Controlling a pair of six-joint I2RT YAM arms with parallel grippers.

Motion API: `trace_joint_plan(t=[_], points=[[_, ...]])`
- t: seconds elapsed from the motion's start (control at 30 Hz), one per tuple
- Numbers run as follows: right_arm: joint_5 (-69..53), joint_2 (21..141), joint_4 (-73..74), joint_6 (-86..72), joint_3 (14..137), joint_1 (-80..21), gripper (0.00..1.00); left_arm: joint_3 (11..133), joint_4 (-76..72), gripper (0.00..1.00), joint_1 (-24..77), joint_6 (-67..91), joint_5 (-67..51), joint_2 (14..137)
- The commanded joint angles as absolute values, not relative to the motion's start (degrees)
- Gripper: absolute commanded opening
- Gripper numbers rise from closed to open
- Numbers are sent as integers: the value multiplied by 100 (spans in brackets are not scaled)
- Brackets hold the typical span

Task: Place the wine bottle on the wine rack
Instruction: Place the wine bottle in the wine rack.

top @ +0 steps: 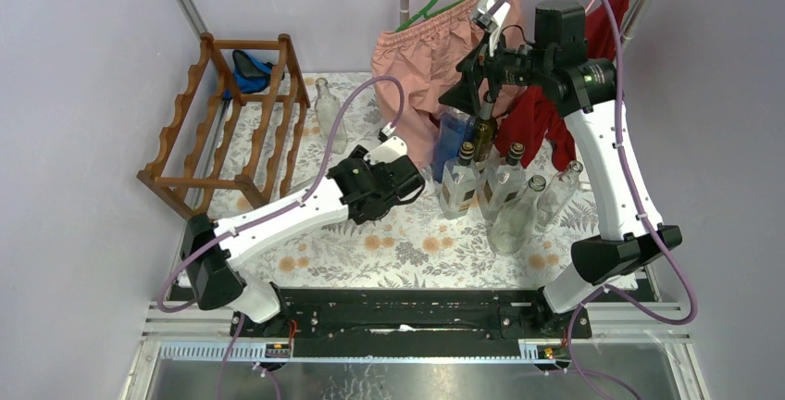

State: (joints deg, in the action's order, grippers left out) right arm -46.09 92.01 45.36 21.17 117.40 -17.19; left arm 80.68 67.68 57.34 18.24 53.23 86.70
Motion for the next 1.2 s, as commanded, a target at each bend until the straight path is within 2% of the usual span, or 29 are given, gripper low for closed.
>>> trace_joint_plan(t=[0.0,0.47,0.77,1.17], points=[[-4642,9212,4247,2083,11732,-1667,100,8071,6368,0,5780,1558,6212,8890],[-4754,9290,4192,2101,11726,-1538,100,8037,7206,0,5783,2643,6738,9408],[-4798,9267,4175,2092,11677,-1502,100,8302,7644,0,5836,2758,6920,9527],[-4858,9151,4150,2099,11518,-1459,100,7816,7347,0,5763,2529,7136,9562]])
